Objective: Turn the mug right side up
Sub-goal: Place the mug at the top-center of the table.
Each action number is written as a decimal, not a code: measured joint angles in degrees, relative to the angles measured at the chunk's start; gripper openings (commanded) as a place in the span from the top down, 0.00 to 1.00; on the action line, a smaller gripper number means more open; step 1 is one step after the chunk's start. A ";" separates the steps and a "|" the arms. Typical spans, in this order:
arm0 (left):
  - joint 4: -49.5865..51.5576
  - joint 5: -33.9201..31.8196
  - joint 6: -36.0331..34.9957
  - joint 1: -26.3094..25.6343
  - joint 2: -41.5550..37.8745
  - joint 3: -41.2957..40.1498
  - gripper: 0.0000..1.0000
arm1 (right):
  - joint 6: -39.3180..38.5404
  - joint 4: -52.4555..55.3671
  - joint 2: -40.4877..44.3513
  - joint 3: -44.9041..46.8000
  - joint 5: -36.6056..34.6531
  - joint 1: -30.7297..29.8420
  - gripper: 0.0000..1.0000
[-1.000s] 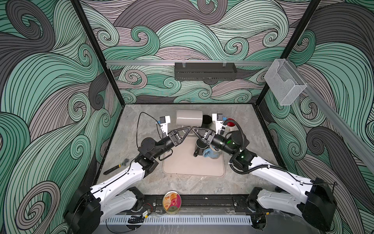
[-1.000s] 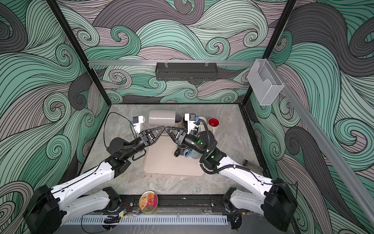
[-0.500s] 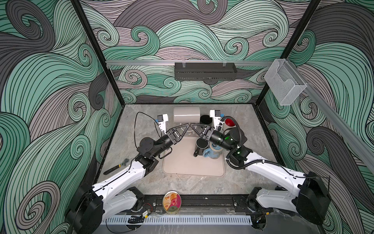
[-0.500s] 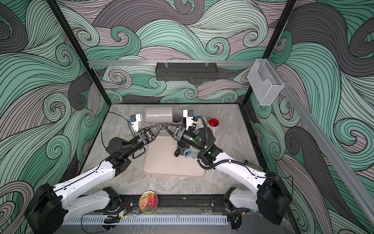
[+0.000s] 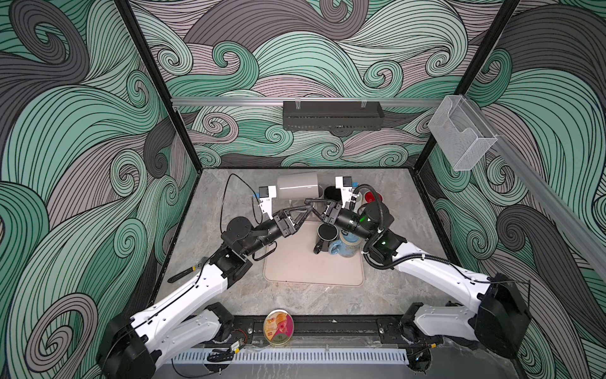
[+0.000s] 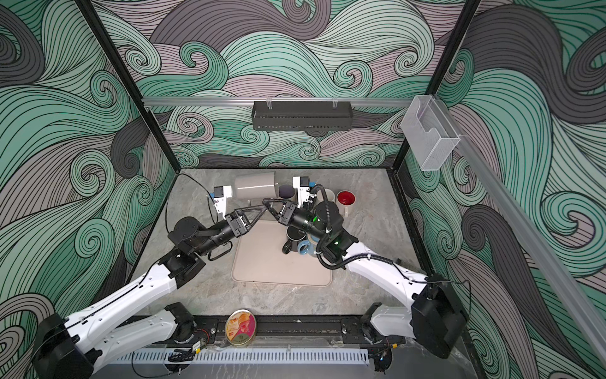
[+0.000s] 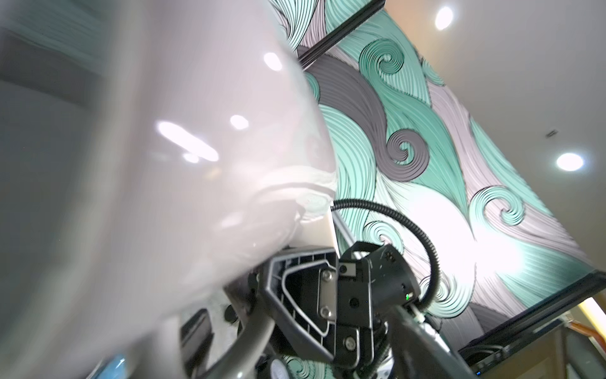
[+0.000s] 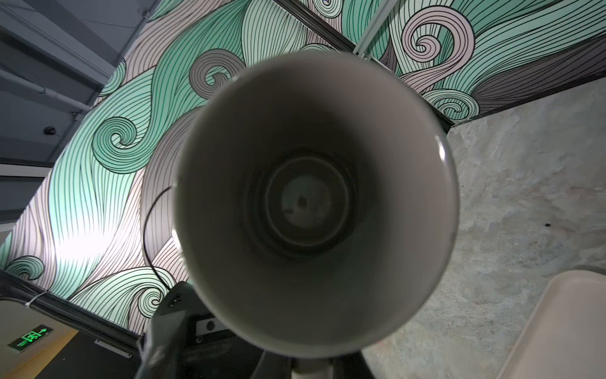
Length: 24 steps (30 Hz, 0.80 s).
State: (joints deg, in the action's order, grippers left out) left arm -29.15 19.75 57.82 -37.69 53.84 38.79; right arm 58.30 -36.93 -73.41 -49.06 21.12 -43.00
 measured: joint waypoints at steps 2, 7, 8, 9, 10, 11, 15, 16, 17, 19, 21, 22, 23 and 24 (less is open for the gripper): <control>5.18 -0.83 -2.58 0.00 -1.64 0.46 0.02 | -0.81 0.66 -0.50 0.00 -0.46 0.11 1.00; 16.96 -5.46 -8.07 0.00 -5.90 0.46 0.01 | -1.53 2.27 -2.99 -0.15 -1.14 1.36 1.00; 19.39 -7.10 -9.01 0.00 -7.13 0.31 0.01 | -1.70 2.99 -3.43 -0.22 -1.27 1.62 1.00; 20.83 -8.44 -9.62 0.00 -8.20 0.04 0.02 | -1.86 3.85 -3.63 -0.35 -1.40 1.81 1.00; 22.56 -10.29 -10.36 0.00 -9.81 -0.50 0.02 | -2.05 5.16 -3.82 -0.70 -1.57 1.99 1.00; 23.82 -12.04 -11.08 0.00 -11.52 -1.36 0.01 | -2.25 5.97 -4.07 -1.05 -1.64 2.16 1.00; 28.81 -17.99 -12.90 0.00 -16.76 -3.72 0.01 | -3.08 9.68 -4.57 -3.37 -1.86 2.25 1.00; 30.27 -19.08 -13.46 0.00 -17.29 -3.69 0.01 | -3.48 11.50 -4.76 -4.50 -1.84 2.25 1.00; 32.04 -19.85 -14.05 0.00 -17.55 -3.32 0.02 | -3.91 13.29 -5.11 -5.81 -1.86 2.25 1.00; 35.71 -20.20 -15.96 0.00 -17.07 -1.86 0.01 | -5.09 16.83 -5.95 -8.48 -2.01 2.14 1.00; 38.05 -19.74 -18.51 0.00 -15.98 -0.37 0.02 | -6.82 21.86 -6.95 -11.76 -2.95 1.95 1.00; 38.97 -19.52 -19.52 0.00 -15.61 0.15 0.01 | -7.93 24.76 -7.54 -13.57 -3.72 1.66 1.00; 39.76 -19.21 -20.57 0.00 -15.04 0.48 0.01 | -9.22 27.65 -8.22 -15.39 -4.72 1.33 1.00; 40.13 -19.06 -21.35 0.00 -14.84 0.52 0.01 | -10.45 30.29 -8.90 -17.07 -6.03 1.01 1.00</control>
State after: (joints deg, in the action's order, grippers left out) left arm 10.98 0.69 36.47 -37.69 39.00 39.31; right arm 47.86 -6.63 -82.30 -66.13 15.09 -42.00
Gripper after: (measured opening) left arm 0.986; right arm 0.161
